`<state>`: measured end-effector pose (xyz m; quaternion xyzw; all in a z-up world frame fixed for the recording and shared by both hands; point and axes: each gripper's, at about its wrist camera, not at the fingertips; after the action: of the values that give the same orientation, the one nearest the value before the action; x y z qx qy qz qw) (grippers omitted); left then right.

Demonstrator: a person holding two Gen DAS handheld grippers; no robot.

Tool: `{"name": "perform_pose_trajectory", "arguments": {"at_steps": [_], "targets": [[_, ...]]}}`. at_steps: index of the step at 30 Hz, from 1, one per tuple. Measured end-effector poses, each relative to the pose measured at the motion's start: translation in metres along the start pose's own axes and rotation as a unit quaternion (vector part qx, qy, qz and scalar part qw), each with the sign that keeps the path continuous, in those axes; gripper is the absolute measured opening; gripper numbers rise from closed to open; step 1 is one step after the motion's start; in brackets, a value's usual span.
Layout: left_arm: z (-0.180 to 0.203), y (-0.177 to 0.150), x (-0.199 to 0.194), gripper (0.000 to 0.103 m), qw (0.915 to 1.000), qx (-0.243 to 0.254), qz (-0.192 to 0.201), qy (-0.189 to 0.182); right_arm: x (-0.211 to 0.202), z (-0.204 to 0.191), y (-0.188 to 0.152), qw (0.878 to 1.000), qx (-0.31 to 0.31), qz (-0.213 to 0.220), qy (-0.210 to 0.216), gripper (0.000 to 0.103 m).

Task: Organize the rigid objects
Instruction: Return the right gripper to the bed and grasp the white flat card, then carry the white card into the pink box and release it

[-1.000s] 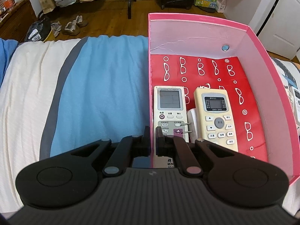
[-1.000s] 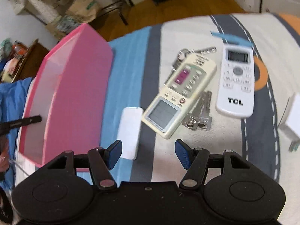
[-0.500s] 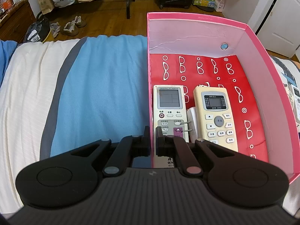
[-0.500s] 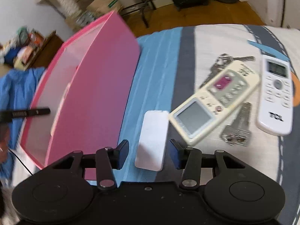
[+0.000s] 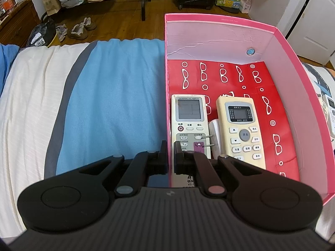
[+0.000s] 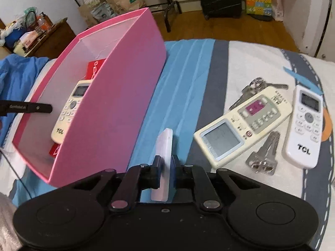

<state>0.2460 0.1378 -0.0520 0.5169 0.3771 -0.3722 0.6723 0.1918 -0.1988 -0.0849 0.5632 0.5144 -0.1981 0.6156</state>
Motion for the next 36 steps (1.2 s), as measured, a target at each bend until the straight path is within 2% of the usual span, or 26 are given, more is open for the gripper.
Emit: {"name": "perform_pose_trajectory", "arguments": {"at_steps": [13, 16, 25, 32, 36], "targets": [[-0.003, 0.0, 0.001, 0.004, 1.0, -0.005, -0.002, -0.001, 0.001, -0.007, -0.001, 1.0, 0.004, 0.006, -0.014, 0.011], [-0.004, 0.0, 0.001, 0.004, 1.0, -0.006, -0.003, -0.002, -0.01, -0.014, -0.001, 1.0, -0.011, 0.022, -0.02, 0.007], [-0.004, 0.0, 0.001, 0.004, 1.0, -0.006, -0.004, -0.002, -0.053, -0.036, 0.0, 0.995, -0.049, 0.069, -0.051, 0.007], [-0.003, 0.0, 0.003, 0.004, 1.0, -0.004, -0.006, 0.0, -0.081, -0.057, 0.013, 0.987, -0.085, 0.103, -0.084, 0.007], [-0.003, 0.001, 0.003, 0.004, 1.0, -0.003, -0.007, 0.0, -0.094, -0.068, 0.022, 0.984, -0.097, 0.124, -0.088, 0.007]]}}
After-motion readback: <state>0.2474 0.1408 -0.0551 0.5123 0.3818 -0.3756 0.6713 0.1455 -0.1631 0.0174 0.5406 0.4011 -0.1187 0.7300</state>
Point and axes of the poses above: each gripper's, at about its wrist camera, not at the fingertips, and x roughly the way its jaws point, z to its right, y to its top, and after that the axes turned 14 degrees about -x, right-handed
